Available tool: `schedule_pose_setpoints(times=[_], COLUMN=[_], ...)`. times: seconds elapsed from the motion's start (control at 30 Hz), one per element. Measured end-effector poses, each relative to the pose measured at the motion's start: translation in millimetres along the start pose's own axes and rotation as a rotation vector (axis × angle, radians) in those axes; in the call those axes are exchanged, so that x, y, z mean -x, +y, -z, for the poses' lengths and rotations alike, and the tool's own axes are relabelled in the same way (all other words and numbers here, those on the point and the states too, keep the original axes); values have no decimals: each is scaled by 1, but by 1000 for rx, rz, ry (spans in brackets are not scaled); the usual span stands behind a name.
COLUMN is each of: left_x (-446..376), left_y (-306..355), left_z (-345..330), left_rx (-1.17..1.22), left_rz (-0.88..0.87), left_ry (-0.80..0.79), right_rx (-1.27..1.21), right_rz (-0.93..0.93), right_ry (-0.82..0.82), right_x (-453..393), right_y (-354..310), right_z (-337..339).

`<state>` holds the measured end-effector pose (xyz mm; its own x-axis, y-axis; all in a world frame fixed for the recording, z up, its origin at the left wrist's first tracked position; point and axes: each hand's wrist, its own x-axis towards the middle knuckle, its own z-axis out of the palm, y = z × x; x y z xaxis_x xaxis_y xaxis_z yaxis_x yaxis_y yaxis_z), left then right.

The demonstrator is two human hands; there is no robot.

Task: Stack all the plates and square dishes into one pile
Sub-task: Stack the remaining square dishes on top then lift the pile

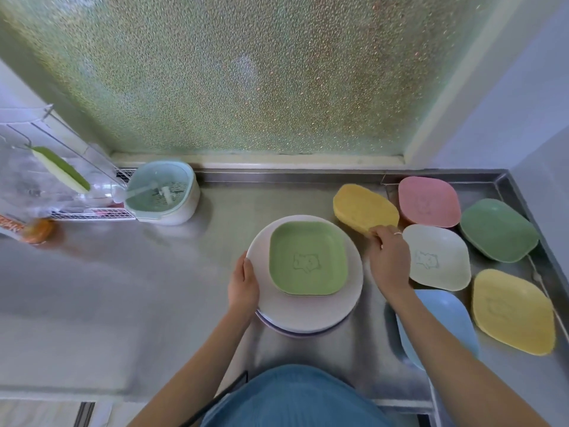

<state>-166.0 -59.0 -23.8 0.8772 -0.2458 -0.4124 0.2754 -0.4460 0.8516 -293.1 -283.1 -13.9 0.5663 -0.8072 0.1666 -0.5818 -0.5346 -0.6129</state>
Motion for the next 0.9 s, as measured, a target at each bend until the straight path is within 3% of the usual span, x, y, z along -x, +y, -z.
schedule_pose_setpoints(times=[0.17,0.3,0.43,0.53,0.63,0.73,0.83,0.9], left_x=[4,12,21,19,18,17,14,13], left_y=[3,17,36,43,45,45,43,40], left_z=[4,7,7,4,0,-1,-1,0], left_rx=[-38,-1,54,-43,-221,-315,-329,-287], left_rz=[-61,-86,-173,-245,-328,-390,-421,-419], left_ry=[2,26,-16,-92,-161,-157,-153,-158], right_rx=[-217,-103,-6,-37,-71,-42,-46,-166], right_rz=[291,450,489,326,100,60,54,-40], right_ry=[20,-107,-154,-176,-318,-457,-463,-373], right_x=[51,84,92,84,66,58,60,64], right_y=[-31,-33,-37,-44,-47,-46,-45,-42], right_z=[21,17,18,19,10,-2,1,9])
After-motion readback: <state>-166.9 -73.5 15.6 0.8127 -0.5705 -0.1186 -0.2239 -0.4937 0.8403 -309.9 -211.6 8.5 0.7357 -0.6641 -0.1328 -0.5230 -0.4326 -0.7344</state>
